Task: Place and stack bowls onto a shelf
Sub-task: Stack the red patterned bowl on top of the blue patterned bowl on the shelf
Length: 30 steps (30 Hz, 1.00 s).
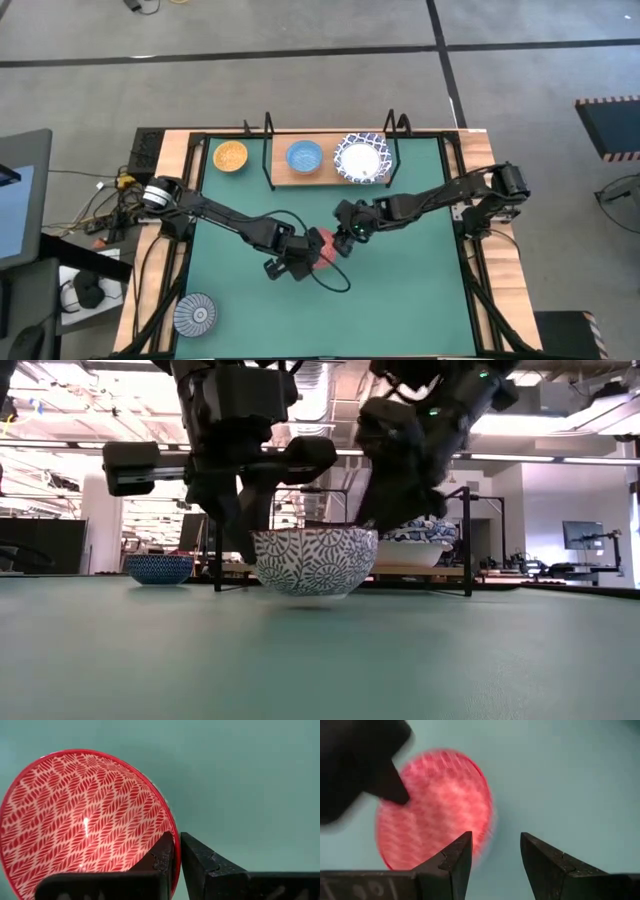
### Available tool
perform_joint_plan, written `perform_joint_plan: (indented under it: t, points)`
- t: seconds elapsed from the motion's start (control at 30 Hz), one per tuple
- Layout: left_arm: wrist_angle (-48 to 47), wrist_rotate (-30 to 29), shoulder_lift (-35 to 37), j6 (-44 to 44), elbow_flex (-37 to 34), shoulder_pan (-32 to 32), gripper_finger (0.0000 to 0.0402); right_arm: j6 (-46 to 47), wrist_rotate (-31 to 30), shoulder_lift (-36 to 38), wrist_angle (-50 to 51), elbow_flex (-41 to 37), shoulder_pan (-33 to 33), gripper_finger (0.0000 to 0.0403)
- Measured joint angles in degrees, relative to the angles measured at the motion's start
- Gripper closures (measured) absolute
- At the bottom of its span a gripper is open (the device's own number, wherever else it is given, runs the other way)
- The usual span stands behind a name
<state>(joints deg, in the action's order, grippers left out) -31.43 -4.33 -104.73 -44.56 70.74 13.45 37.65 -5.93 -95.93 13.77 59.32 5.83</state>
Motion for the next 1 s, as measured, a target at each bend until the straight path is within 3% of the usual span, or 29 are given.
perform_joint_plan:
  t: [0.2,0.53,0.8,1.0]
  points:
    - [-1.12,-3.0,0.0,-1.02,0.0,-0.12,0.0388,-1.94,1.25,-0.93,0.45,0.06,-0.72,0.0211]
    - [2.07,-2.03,0.0,-4.45,-0.04,0.52,0.0375,-6.49,4.87,-5.66,-0.83,0.01,-0.72,0.0211]
    - [2.03,-2.38,2.27,-1.12,0.02,0.49,0.0283,-7.76,4.77,-6.79,0.32,0.21,-0.89,0.0211]
    - [-4.2,-3.32,7.43,6.5,0.02,0.66,0.0212,-7.79,4.43,-6.77,0.77,0.21,-1.27,0.0221]
